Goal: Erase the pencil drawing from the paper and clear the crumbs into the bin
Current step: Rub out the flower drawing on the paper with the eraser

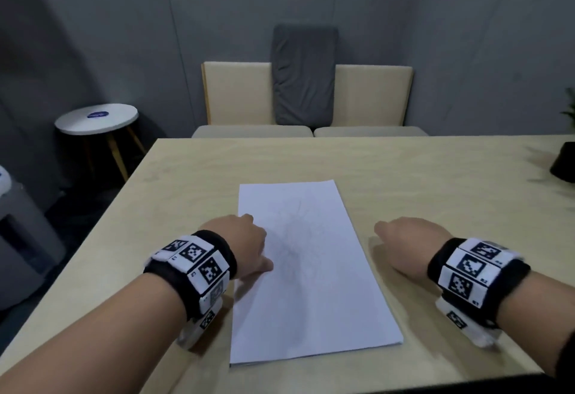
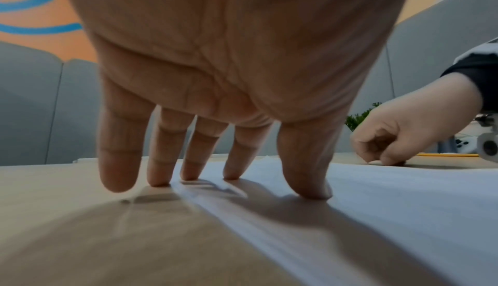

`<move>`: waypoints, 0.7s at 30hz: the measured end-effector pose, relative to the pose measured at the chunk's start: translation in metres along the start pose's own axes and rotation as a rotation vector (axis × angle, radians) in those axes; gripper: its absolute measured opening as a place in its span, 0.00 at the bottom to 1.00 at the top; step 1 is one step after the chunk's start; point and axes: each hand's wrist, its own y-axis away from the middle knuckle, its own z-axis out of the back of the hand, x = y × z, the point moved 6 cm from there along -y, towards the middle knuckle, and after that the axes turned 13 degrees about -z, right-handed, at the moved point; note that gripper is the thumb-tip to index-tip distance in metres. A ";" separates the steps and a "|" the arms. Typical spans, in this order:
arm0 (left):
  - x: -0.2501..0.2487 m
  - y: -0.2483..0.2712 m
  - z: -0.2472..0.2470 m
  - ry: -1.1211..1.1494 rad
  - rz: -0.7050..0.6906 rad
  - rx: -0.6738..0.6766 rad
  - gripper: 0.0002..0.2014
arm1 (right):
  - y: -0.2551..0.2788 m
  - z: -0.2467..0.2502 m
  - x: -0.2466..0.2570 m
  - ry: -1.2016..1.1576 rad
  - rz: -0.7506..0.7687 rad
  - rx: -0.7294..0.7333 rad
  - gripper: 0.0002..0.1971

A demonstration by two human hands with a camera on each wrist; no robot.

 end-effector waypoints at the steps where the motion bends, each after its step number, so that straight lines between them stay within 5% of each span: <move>1: -0.001 0.002 -0.001 0.005 -0.005 -0.002 0.24 | 0.001 0.001 0.001 -0.025 0.006 -0.011 0.03; 9: -0.002 0.006 0.001 0.034 -0.033 -0.007 0.24 | 0.013 0.007 0.001 -0.098 -0.032 -0.019 0.06; 15: 0.001 0.003 -0.001 0.068 -0.030 -0.048 0.24 | 0.015 0.039 0.027 -0.416 0.105 -0.105 0.08; 21: 0.005 0.001 0.001 0.094 -0.043 -0.039 0.22 | -0.016 0.046 0.077 -0.826 0.137 0.177 0.02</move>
